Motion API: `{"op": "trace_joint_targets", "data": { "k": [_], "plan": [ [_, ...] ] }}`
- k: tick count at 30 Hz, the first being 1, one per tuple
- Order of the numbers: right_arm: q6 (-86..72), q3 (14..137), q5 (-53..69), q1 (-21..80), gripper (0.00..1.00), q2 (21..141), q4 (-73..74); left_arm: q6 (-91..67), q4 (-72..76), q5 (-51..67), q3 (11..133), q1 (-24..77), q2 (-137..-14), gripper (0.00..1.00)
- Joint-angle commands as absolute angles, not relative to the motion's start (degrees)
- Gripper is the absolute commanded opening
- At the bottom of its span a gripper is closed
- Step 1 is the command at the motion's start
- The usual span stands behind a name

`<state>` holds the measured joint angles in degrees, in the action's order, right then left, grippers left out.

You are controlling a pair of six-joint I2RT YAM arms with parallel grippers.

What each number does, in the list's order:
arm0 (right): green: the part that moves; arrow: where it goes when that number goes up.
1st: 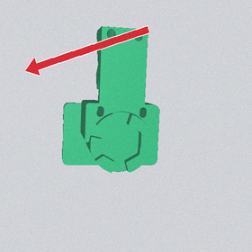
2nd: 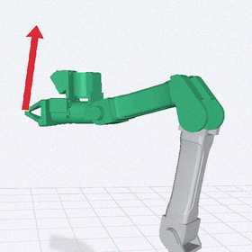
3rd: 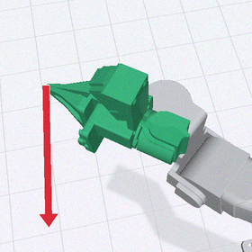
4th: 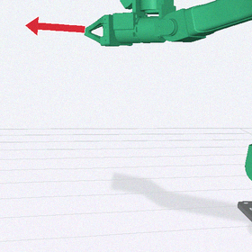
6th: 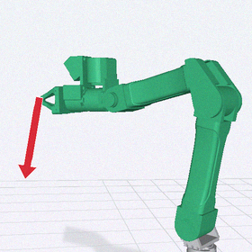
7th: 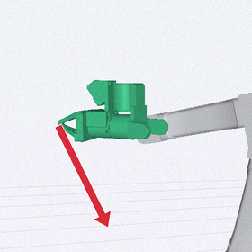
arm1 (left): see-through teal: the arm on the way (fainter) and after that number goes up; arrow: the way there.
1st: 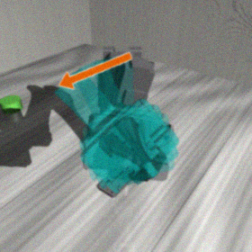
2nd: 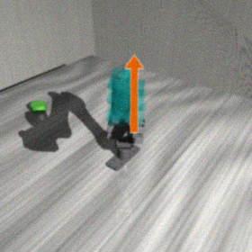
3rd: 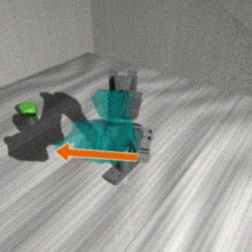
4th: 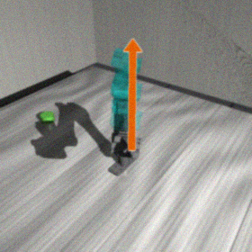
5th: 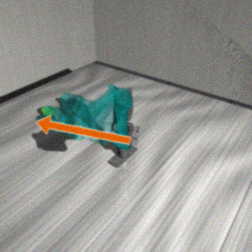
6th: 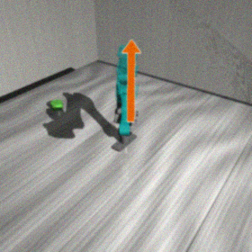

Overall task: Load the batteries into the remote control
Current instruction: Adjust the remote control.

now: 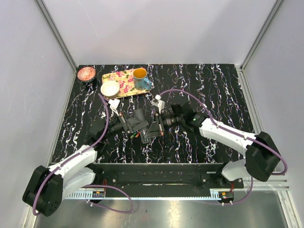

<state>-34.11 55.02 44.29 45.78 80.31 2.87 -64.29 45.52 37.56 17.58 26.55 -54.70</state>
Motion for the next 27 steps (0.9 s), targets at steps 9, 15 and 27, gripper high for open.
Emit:
{"op": "trace_joint_targets", "data": {
  "k": [9,15,27],
  "plan": [
    [-32.6,58.4,46.5,45.0,0.0,79.9,3.7,-63.6,50.7,41.0,18.3,26.1,-53.8,0.0],
    [-28.6,62.4,41.6,44.8,0.65,78.6,11.8,-63.3,47.9,38.1,18.2,25.9,-52.2,0.0],
    [-22.0,59.4,7.2,42.6,0.71,70.7,27.2,-57.7,29.1,22.0,18.0,22.5,-40.3,0.0]
  ]
}}
